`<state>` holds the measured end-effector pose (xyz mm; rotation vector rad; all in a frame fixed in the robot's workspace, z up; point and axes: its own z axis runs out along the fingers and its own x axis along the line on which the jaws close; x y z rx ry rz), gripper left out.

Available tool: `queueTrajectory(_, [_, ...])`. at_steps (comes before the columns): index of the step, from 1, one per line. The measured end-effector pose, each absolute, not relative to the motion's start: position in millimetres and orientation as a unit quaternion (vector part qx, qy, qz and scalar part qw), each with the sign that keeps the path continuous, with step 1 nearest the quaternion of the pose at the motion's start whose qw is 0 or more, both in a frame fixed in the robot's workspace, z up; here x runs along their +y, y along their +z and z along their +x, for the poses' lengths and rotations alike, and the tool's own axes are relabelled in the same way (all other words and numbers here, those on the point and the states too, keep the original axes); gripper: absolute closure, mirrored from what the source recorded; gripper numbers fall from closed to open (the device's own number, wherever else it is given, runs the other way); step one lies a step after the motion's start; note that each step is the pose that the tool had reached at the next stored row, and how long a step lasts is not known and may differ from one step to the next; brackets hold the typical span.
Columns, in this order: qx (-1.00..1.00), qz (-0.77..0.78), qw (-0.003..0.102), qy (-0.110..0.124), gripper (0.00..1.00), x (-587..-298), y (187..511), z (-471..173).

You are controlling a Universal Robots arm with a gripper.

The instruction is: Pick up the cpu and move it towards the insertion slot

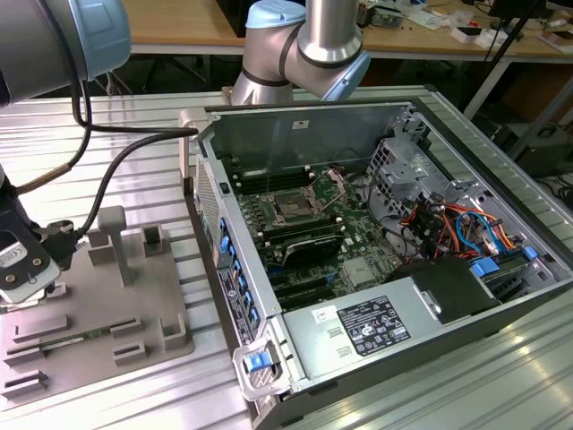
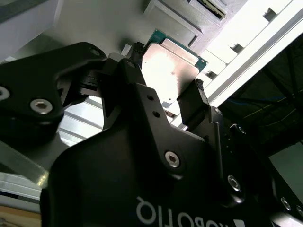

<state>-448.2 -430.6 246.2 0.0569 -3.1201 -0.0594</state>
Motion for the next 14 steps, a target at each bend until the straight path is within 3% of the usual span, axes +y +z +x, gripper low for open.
queueTrajectory(14, [-1.000,0.018,0.010,-0.019,0.45,-430.6,266.1,-448.0])
